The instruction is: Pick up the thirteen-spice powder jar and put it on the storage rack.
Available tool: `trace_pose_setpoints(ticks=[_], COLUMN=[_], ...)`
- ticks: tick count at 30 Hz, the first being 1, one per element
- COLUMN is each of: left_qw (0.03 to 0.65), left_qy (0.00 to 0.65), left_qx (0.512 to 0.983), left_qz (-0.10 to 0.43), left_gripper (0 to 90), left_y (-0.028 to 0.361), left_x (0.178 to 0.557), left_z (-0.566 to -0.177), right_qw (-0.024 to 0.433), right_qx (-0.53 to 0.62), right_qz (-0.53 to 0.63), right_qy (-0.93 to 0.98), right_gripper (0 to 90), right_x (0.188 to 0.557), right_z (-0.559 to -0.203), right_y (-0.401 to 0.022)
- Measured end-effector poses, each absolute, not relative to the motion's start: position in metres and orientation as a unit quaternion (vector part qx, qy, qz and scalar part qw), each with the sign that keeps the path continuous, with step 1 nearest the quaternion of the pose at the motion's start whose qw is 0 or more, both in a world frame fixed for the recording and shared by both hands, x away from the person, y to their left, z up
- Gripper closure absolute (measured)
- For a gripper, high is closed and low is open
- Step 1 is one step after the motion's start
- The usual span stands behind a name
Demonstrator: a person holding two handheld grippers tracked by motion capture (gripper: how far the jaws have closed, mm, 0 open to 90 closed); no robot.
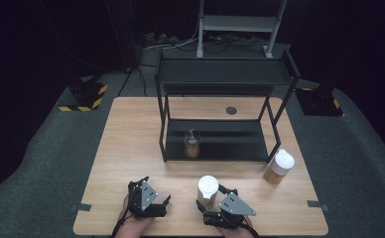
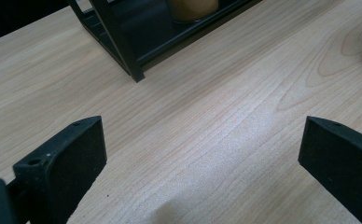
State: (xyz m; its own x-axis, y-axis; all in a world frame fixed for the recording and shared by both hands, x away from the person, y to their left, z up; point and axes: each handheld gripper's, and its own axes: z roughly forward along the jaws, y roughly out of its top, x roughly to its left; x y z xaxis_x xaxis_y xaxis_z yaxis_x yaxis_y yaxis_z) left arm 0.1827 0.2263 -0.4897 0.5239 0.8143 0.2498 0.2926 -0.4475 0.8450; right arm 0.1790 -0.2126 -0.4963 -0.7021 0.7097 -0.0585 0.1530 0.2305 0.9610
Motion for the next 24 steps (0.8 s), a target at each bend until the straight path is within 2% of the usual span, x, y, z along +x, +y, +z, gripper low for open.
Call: trace_pose_setpoints(ticks=[11, 24], left_qw=[0.390, 0.391], left_qy=[0.355, 0.355], left_qx=[0.781, 0.781], left_qz=[0.334, 0.334], left_gripper=[1.2, 1.1], left_y=[0.227, 0.227], left_x=[0.183, 0.183], left_z=[-0.490, -0.490], right_qw=[0.268, 0.264], right_qx=[0.299, 0.293], right_qz=[0.556, 0.567], right_qy=[0.728, 0.723], right_gripper=[25.4, 29.4], right_x=[0.178, 0.183], right_z=[-0.506, -0.518], right_y=[-0.208, -0.214])
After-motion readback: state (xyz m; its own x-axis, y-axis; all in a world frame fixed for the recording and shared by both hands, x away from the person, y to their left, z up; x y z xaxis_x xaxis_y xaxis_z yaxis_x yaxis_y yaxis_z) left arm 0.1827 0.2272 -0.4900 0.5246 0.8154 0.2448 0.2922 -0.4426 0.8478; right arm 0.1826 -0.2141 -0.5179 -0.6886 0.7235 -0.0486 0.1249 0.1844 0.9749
